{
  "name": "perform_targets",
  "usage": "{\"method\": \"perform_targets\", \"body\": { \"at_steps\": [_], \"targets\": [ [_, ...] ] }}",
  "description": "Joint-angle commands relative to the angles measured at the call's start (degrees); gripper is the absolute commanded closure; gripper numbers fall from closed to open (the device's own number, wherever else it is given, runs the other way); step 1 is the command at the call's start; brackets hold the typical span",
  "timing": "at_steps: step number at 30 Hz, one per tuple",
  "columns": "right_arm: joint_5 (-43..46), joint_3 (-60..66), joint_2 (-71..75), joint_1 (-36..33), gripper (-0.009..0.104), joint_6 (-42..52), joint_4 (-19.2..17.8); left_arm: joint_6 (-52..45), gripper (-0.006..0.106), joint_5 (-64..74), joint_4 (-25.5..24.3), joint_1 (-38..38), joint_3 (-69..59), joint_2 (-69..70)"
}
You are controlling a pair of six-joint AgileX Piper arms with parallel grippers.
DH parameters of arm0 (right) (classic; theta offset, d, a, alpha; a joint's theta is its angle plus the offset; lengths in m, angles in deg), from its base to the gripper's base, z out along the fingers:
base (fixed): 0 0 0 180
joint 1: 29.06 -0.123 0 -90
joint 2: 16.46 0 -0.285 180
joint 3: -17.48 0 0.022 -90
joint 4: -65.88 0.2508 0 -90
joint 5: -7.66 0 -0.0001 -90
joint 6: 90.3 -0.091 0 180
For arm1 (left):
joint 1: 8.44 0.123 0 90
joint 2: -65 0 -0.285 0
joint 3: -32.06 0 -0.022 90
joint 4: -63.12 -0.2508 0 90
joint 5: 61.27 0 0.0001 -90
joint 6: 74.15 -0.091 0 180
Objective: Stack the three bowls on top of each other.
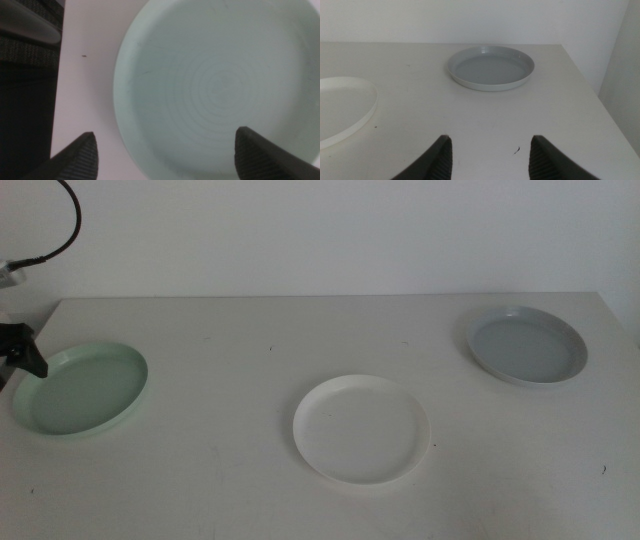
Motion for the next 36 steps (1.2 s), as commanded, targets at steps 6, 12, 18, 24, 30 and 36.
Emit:
{"method": "perform_targets", "body": {
  "at_steps": [6,12,18,24,30,36],
  "targets": [
    [4.27,-0.31,1.54,0.37,0.055,0.16,-0.78,-0.19,0.000,-5.06,2.13,0.06,1.77,-0.52],
    [4.27,-0.31,1.54,0.37,0.055,0.16,-0.78,-1.06,0.000,-6.67,2.60,0.06,1.77,-2.74],
    [4.27,-0.31,1.54,0.37,0.055,0.16,-0.78,-1.07,0.006,-7.22,4.47,0.00,1.77,-5.25],
    [4.27,-0.31,1.54,0.37,0.055,0.16,-0.78,-1.07,0.025,-7.31,5.14,0.00,1.71,-6.24],
    [4.27,-0.31,1.54,0.37,0.055,0.16,-0.78,-1.07,0.050,-6.84,4.95,0.00,1.71,-6.24],
    [4.27,-0.31,1.54,0.37,0.055,0.16,-0.78,-1.07,0.093,-6.96,5.07,0.00,1.76,-6.24]
  ]
}}
